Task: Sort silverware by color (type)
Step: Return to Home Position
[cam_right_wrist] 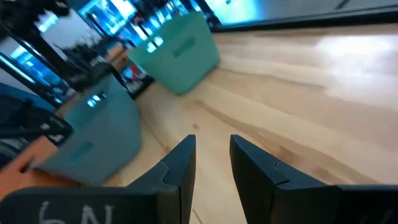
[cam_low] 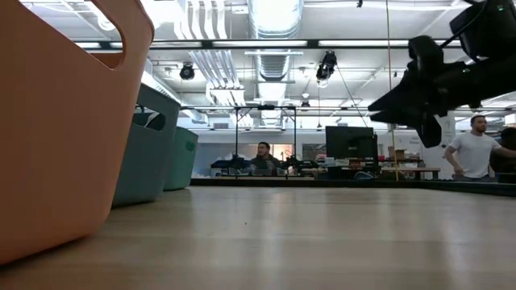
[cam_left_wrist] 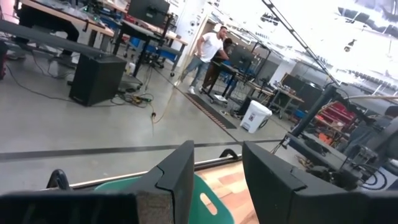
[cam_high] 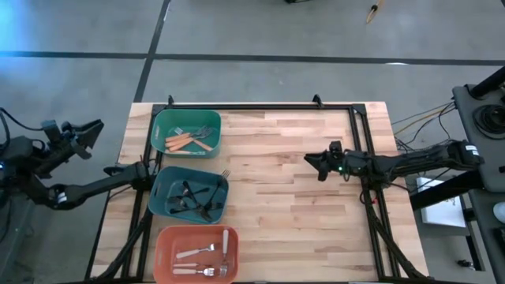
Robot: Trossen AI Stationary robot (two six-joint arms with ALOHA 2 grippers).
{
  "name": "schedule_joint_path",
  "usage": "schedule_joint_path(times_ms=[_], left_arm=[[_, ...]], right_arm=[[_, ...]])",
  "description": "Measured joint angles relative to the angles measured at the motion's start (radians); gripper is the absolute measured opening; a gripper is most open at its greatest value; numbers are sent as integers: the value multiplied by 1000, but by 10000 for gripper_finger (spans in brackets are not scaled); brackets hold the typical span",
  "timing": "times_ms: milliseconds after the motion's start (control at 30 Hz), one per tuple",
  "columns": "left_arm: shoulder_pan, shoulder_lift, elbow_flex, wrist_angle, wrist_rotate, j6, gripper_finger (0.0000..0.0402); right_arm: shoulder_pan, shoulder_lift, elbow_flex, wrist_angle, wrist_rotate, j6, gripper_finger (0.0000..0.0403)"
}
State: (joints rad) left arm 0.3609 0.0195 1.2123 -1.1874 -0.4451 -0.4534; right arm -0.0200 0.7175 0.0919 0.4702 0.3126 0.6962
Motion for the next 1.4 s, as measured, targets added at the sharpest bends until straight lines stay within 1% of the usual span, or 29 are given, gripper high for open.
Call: schedule_joint_path(times_ms=[267, 400, 467, 533, 700, 833, 933, 1033, 1300, 1333, 1400], left_arm=[[-12, -14, 5, 3, -15, 0, 119], [-18, -14, -1, 10, -17, 0, 119], [-15, -15, -39, 46, -20, 0, 119], [-11, -15, -110, 115, -19, 0, 119], [-15, -15, -332, 353, -16, 0, 119], [-15, -15, -486, 468, -17, 0, 119], [-15, -16, -599, 505, -16, 0, 119], [-15, -16, -708, 507, -17, 0, 119], [-14, -17, -1006, 507, -16, 0, 119], [-14, -17, -1027, 487, -4, 3, 119], [-9, -18, -1021, 466, 88, -7, 119]], right_arm=[[0, -204, -73, -4, 1, 0, 91], [0, -256, -80, -17, 1, 0, 91], [0, -266, -80, -16, 1, 0, 91], [0, -266, -80, -16, 1, 0, 91], [0, -265, -80, -18, 1, 0, 91], [0, -265, -80, -18, 1, 0, 91], [0, -268, -81, -18, 1, 0, 91], [0, -285, -81, -20, 1, 0, 91], [0, -381, -81, -21, 1, 0, 91], [0, -389, -81, -20, 1, 0, 91], [0, -402, -81, -24, 1, 0, 91]])
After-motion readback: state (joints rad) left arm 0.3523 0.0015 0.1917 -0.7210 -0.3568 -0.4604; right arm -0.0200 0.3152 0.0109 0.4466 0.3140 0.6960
